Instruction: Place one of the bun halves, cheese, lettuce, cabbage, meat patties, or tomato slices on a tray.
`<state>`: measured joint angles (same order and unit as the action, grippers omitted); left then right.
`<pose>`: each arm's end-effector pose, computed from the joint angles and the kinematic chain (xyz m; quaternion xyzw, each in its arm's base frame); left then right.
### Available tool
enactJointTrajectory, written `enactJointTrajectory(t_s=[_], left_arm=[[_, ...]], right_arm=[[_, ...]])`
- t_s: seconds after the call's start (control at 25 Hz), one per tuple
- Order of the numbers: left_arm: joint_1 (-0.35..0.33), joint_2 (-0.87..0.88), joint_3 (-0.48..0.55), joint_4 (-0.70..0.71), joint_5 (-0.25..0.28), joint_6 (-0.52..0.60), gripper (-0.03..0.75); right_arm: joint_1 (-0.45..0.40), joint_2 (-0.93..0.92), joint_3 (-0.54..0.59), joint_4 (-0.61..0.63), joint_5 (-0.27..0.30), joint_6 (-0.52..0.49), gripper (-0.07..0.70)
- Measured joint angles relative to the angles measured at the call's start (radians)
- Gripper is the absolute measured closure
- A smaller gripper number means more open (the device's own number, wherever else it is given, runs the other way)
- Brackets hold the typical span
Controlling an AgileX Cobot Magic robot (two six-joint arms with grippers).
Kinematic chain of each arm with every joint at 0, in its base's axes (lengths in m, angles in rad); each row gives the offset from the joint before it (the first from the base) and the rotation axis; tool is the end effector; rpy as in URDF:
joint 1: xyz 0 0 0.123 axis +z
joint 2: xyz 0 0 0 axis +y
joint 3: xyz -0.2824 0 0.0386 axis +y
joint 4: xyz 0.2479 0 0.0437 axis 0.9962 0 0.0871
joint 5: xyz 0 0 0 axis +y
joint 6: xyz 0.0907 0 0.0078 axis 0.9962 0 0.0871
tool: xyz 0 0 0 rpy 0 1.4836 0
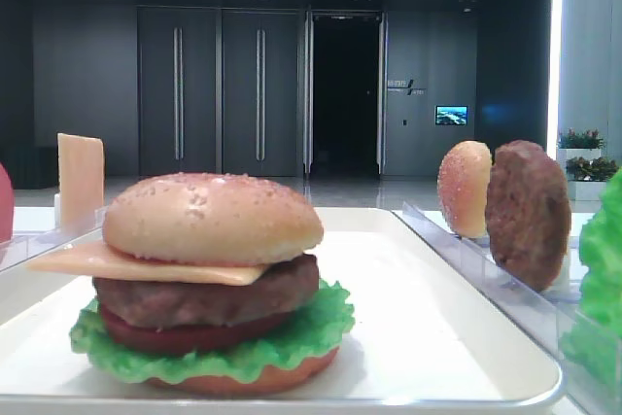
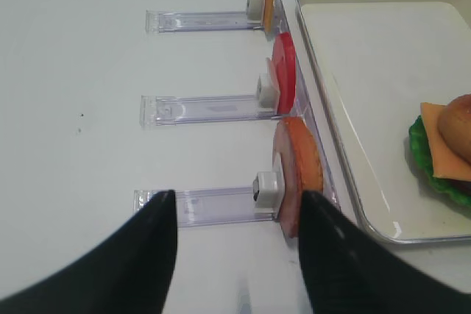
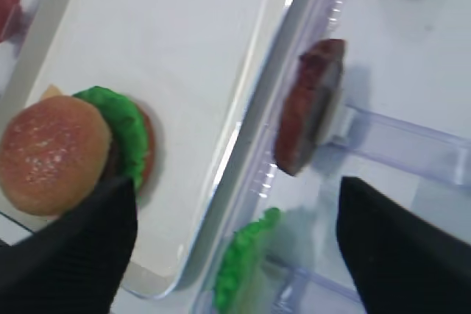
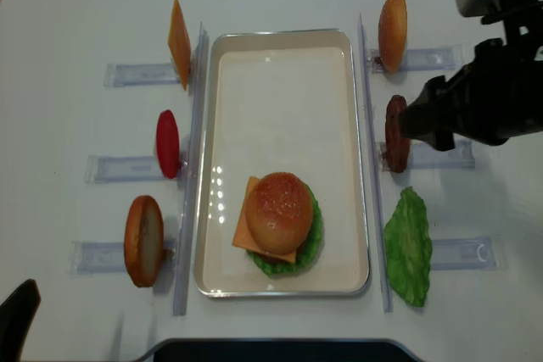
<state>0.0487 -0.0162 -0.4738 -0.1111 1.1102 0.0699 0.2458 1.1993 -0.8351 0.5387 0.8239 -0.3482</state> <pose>-0.0063 -0.0094 0.2663 0.0124 0.8669 -0.0260 0.4976 0.2093 0.0879 0.2806 -0.1497 0.9346 0.2202 0.2360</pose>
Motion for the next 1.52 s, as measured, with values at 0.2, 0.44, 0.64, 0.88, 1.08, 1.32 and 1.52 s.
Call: enactJointTrajectory(t_s=[0.2,0.44,0.64,0.88,1.08,1.32,1.52], left_arm=[[0.0,0.0,0.0,0.0,0.0,0.0,0.307],[0.0,0.0,0.0,0.0,0.0,0.0,0.307],[0.0,0.0,0.0,0.0,0.0,0.0,0.307],[0.0,0.0,0.0,0.0,0.0,0.0,0.307],[0.0,0.0,0.0,0.0,0.0,0.0,0.307],[0.0,0.0,0.0,0.0,0.0,0.0,0.307],[0.0,0.0,0.0,0.0,0.0,0.0,0.307]], right_arm=[[-0.129,-0.086,0.0,-0.188,0.093,0.062,0.073],[-0.215,-0.18,0.0,-0.403,0.189,0.218,0.073],[-0.218,-0.234,0.0,-0.518,0.272,0.279,0.073],[-0.218,-0.329,0.032,-0.527,0.332,0.296,0.073],[-0.218,-0.5,0.127,-0.527,0.343,0.348,0.073],[-0.218,-0.677,0.24,-0.527,0.34,0.358,0.073],[-0.218,-0.829,0.312,-0.527,0.303,0.359,0.073]])
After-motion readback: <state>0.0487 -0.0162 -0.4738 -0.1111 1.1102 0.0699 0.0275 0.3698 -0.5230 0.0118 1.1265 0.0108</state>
